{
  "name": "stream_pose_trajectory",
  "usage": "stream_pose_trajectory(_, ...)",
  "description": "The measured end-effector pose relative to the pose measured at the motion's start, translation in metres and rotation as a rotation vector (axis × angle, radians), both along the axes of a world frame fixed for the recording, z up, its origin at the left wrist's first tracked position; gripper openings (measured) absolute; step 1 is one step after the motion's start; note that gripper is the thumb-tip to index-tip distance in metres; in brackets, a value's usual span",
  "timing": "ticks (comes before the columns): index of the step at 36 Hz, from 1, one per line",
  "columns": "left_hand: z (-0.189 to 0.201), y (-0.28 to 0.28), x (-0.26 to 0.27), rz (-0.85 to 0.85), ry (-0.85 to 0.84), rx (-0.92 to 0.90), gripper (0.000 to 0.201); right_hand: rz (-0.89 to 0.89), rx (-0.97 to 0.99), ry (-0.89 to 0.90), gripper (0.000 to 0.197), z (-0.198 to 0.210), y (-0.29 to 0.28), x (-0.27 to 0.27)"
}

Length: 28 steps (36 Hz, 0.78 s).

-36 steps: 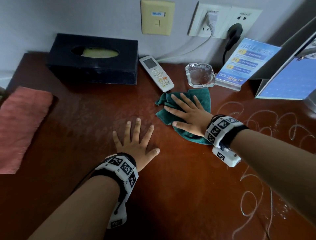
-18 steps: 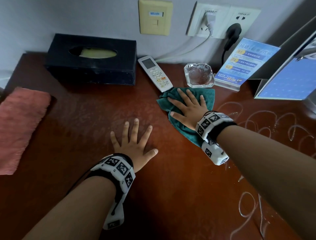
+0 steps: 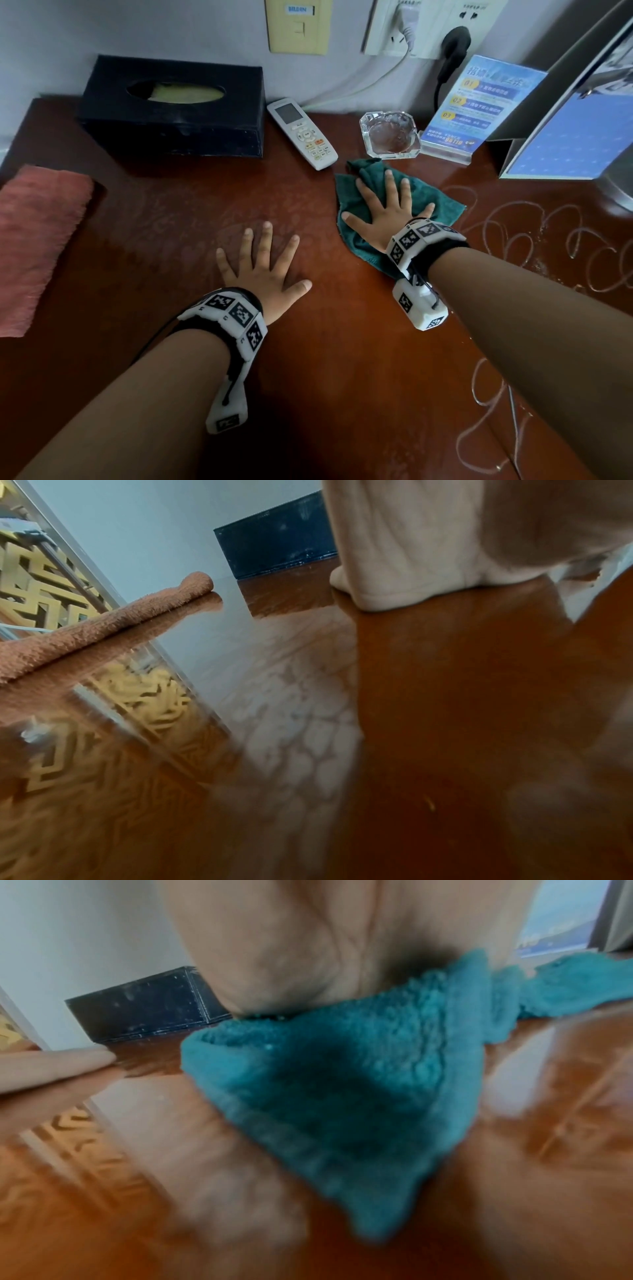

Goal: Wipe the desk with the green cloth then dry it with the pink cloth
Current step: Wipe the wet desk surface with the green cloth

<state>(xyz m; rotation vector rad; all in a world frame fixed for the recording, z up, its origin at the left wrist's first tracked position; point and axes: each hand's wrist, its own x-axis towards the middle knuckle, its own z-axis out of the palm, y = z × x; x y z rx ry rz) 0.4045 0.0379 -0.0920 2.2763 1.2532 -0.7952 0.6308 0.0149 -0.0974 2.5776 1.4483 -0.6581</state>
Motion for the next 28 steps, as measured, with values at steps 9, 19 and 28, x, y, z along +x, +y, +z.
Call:
stream_pose_trajectory(9, -0.001, 0.0, -0.001, -0.002, -0.009, 0.025, 0.073, -0.068, -0.014, 0.008, 0.076, 0.002, -0.029, -0.018)
stream_pose_trajectory(19, 0.003, -0.006, 0.001, -0.009, 0.029, 0.091, 0.073, -0.082, -0.043, 0.028, 0.078, 0.001, -0.064, -0.034)
stream_pose_trajectory(28, 0.011, -0.06, -0.005, -0.051, -0.101, 0.153, 0.063, -0.093, -0.057, 0.018, 0.077, 0.001, -0.082, -0.045)
